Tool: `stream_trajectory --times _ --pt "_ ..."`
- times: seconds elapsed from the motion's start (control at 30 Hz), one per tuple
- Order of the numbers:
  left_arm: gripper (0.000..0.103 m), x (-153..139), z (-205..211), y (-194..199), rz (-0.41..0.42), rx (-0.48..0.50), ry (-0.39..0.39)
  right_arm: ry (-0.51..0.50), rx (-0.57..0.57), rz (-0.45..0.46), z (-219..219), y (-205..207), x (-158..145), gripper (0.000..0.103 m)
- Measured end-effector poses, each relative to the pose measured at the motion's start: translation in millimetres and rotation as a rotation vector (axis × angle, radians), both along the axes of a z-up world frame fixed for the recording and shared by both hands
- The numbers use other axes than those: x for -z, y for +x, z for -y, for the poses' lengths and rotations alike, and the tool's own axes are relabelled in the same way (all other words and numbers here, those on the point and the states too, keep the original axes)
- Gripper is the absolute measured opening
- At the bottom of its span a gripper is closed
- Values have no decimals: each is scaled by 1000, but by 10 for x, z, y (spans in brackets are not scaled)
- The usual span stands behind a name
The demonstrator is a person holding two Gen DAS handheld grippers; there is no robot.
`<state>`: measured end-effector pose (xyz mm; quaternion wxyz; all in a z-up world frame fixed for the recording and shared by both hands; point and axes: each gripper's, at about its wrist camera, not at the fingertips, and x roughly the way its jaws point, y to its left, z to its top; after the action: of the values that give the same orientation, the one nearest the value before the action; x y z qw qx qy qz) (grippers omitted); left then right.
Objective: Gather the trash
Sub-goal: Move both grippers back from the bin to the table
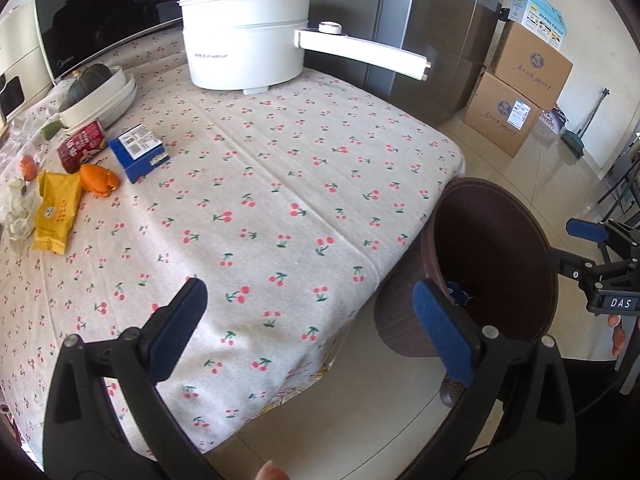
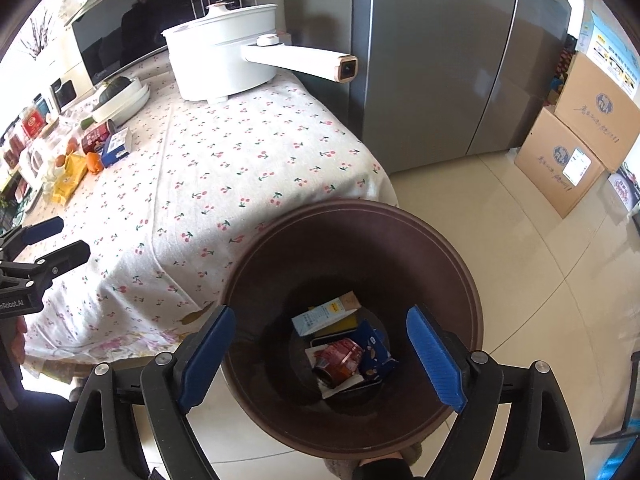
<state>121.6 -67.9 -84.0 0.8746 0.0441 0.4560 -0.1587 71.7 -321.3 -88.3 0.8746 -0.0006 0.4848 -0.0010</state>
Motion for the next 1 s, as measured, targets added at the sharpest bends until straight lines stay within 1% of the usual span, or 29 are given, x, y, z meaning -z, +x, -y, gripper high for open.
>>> stream_trajectory --times 0.23,0.63,0.77,0.83,0.93,1.0 --pt "102 -51 -503 6 14 -92 20 1 -55 6 -327 123 -72 90" --pt "102 43 -1358 -14 -6 -238 22 27 -155 25 -1062 391 -148 90" --pt "102 80 -1646 -37 -8 -279 18 30 -185 21 -1315 487 -104 91" --pt "102 117 -1780 -19 -9 -295 28 31 -200 10 -1435 532 -59 91" --pt "102 188 -1980 66 -20 -323 48 22 -221 -7 -1606 594 12 91" --pt "102 220 -2119 157 -37 -344 35 11 -235 -18 -1704 642 58 91"
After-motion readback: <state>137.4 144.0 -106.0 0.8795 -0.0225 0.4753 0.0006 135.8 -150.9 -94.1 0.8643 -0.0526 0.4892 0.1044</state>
